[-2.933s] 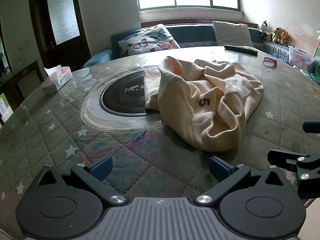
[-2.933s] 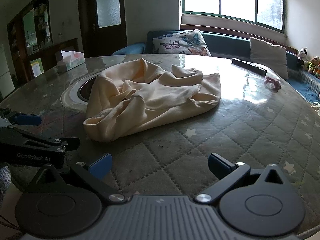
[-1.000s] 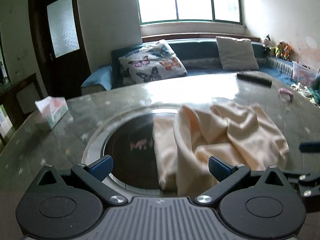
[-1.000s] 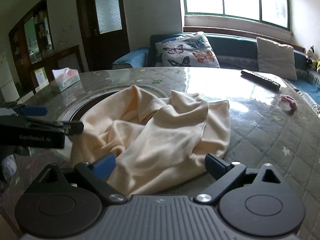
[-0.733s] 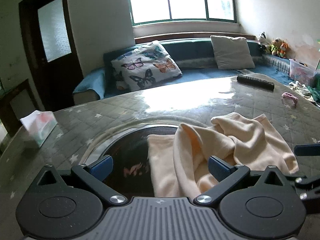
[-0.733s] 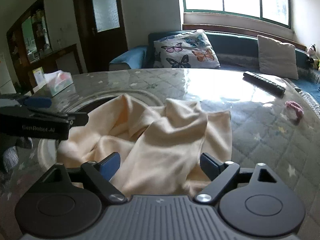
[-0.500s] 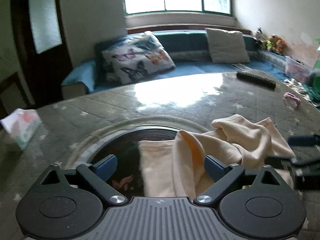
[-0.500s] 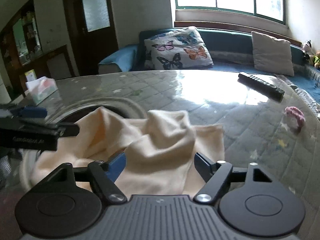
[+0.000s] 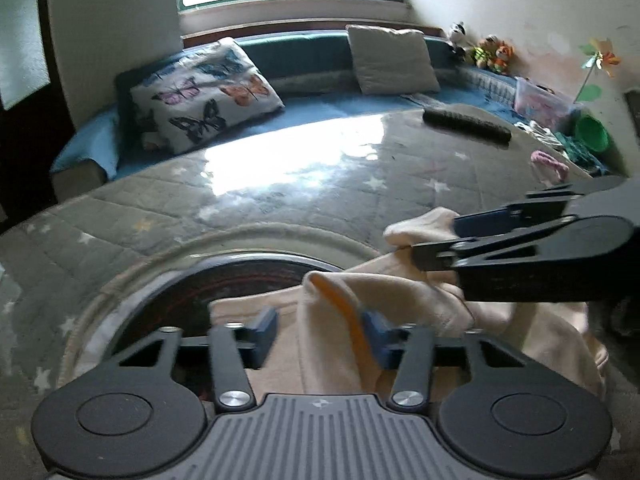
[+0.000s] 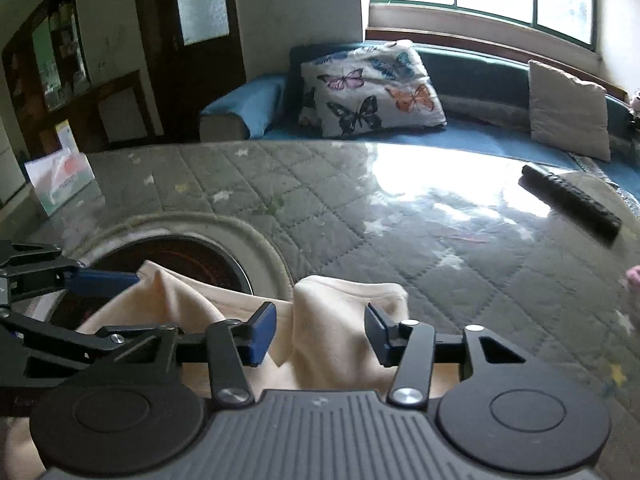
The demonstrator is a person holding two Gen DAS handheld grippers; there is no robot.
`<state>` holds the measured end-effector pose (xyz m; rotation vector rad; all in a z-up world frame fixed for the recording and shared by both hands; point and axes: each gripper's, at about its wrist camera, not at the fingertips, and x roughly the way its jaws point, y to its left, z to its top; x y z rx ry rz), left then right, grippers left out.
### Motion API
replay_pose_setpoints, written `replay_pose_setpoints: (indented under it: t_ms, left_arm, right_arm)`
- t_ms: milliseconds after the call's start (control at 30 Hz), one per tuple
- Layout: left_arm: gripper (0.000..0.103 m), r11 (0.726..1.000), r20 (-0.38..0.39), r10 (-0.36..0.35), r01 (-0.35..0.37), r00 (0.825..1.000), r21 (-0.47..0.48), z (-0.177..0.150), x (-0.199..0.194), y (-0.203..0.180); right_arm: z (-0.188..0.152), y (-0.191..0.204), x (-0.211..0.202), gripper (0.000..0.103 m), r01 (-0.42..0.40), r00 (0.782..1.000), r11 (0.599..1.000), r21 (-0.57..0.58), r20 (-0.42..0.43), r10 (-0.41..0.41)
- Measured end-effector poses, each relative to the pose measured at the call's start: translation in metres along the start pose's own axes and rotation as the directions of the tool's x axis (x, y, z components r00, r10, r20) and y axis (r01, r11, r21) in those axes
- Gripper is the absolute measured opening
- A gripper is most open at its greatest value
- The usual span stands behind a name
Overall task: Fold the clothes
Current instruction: 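Grasp the sweatshirt edge with the left gripper while the right gripper grasps another edge, then lift and shake the sweatshirt with both grippers, spreading it over the table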
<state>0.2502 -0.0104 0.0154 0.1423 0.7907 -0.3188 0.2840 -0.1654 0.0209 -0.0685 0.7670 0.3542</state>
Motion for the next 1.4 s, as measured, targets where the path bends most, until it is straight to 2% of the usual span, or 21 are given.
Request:
replay_pose_setpoints:
  t_ms: [67,100,167,200,300,400,633,800,1000,1100,1267,1333,1400]
  left_arm:
    - [0.013,1.000,-0.011,-0.014,0.014,1.000,-0.009,-0.002,0.004,0.002]
    - [0.010,1.000,-0.009,-0.010,0.010,1.000,-0.017,-0.004,0.004,0.003]
    - [0.008,0.999,0.001,0.001,-0.001,1.000,-0.043,-0.007,0.000,0.007]
    - [0.007,0.998,0.011,0.005,-0.004,1.000,-0.068,-0.008,-0.004,0.011]
    - [0.005,0.990,0.052,0.031,-0.024,0.998,-0.137,-0.014,-0.025,0.024]
    - [0.005,0.980,0.092,0.086,-0.068,0.992,-0.185,-0.021,-0.051,0.034]
    - [0.005,0.938,0.185,0.235,-0.172,0.954,-0.302,-0.056,-0.125,0.059]
    - [0.005,0.893,0.196,0.318,-0.224,0.928,-0.391,-0.096,-0.169,0.079]
    - [0.005,0.853,0.162,0.350,-0.242,0.923,-0.464,-0.144,-0.197,0.089]
    - [0.005,0.844,0.132,0.344,-0.245,0.930,-0.477,-0.164,-0.200,0.093]
    - [0.010,0.826,0.051,0.346,-0.278,0.937,-0.491,-0.188,-0.190,0.098]
    - [0.016,0.823,0.031,0.352,-0.294,0.936,-0.486,-0.194,-0.190,0.098]
    - [0.035,0.826,0.023,0.371,-0.319,0.928,-0.465,-0.196,-0.191,0.096]
  right_arm:
    - [-0.002,-0.001,-0.004,0.032,0.017,1.000,1.000,-0.007,0.009,-0.017]
    - [-0.002,-0.001,-0.006,0.020,0.026,1.000,1.000,-0.010,0.013,-0.026]
    - [-0.004,-0.002,-0.010,0.006,0.043,0.999,0.999,-0.017,0.022,-0.043]
    - [-0.005,-0.003,-0.012,0.005,0.052,0.998,0.998,-0.020,0.027,-0.051]
    - [-0.007,-0.004,-0.018,0.005,0.077,0.996,0.997,-0.030,0.041,-0.076]
    - [-0.010,-0.013,-0.045,0.005,0.088,0.993,0.996,-0.003,0.081,-0.087]
    - [-0.029,-0.044,-0.127,0.005,0.128,0.971,0.989,0.073,0.193,-0.140]
    - [-0.054,-0.068,-0.179,0.005,0.168,0.951,0.978,0.124,0.241,-0.193]
    - [-0.089,-0.097,-0.233,0.005,0.206,0.925,0.955,0.215,0.275,-0.261]
    - [-0.108,-0.110,-0.246,0.005,0.232,0.920,0.939,0.252,0.256,-0.296]
    - [-0.149,-0.139,-0.231,0.006,0.264,0.939,0.902,0.342,0.120,-0.321]
    - [-0.165,-0.148,-0.223,0.007,0.284,0.942,0.884,0.371,0.065,-0.330]
    - [-0.177,-0.154,-0.218,0.016,0.308,0.939,0.868,0.390,0.022,-0.343]
